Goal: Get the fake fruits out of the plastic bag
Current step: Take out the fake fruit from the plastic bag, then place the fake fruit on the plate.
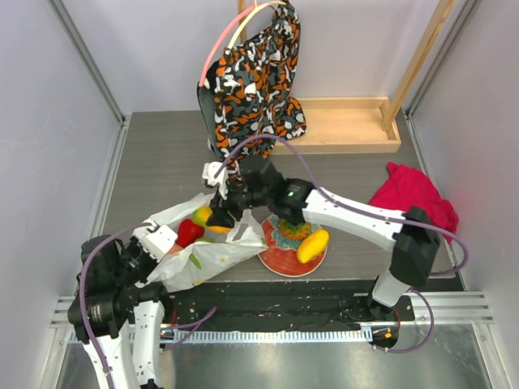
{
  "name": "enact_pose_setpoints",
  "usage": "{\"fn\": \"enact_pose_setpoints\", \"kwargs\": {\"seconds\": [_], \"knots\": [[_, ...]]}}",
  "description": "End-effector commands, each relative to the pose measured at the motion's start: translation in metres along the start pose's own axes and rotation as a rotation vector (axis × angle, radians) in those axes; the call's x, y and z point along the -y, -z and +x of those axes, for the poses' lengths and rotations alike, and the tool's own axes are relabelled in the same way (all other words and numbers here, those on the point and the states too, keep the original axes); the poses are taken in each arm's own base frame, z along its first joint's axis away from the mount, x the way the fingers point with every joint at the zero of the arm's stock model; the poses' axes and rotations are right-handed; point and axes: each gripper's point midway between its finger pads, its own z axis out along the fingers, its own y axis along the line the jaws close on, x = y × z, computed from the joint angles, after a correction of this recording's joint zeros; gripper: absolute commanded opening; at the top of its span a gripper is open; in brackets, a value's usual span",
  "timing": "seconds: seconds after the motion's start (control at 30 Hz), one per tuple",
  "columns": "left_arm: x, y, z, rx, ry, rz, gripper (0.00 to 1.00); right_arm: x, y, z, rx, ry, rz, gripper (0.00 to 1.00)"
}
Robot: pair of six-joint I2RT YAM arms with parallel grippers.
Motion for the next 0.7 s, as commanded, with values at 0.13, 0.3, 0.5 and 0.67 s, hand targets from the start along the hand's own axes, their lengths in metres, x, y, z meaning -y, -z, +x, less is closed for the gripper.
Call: {"fn": "enact_pose_setpoints", "kwargs": {"seconds": [0.13,0.3,0.5,0.67], "knots": [[0.000,-0.009,0.002,-0.076,0.113,0.085,0.00,-0.044,0.052,-0.088,0.185,-0.063,-0.288,0.14],[-0.006,-0.012,0.000,-0.070,0.115,0.069,0.00,0.039,0.123,-0.137,0.341,-0.027,0.117,0.12],[-0.006,-0.014,0.004,-0.092,0.114,0.073,0.00,0.143,0.249,-0.092,0.280,-0.047,0.671,0.09],[-0.008,-0.017,0.005,-0.096,0.131,0.062,0.00,0.122,0.270,-0.061,0.247,-0.034,0.576,0.09]]}}
